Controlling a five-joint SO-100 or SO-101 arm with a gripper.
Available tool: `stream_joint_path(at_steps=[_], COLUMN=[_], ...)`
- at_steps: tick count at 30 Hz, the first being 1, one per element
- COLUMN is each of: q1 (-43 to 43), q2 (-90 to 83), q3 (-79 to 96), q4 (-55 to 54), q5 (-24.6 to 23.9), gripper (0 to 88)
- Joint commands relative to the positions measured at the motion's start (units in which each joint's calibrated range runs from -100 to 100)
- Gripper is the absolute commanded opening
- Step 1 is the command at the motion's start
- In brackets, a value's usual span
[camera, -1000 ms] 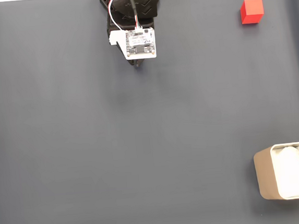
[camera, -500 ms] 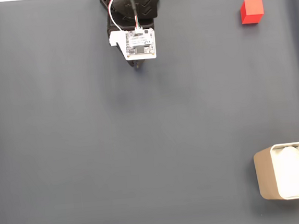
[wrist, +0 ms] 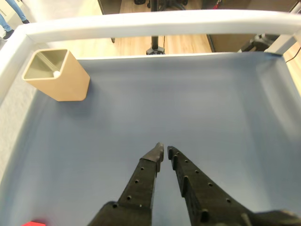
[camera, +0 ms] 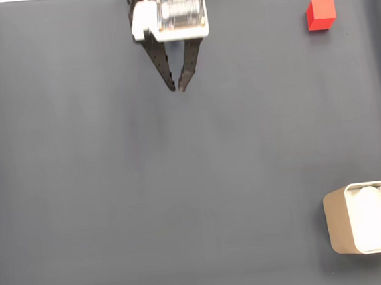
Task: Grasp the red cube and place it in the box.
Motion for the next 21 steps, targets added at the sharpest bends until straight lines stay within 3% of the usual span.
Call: stream_joint_path(at_steps=[1, 7, 21], q1=[-0.4, 0.0, -4.0], q2=[5.9, 14.0, 19.5], q3=[-15.2, -25.0, -23.5], q4=[6.2, 12.2, 4.0], q5=[0.3, 0.1, 1.0], gripper=[0.0, 0.0, 0.0])
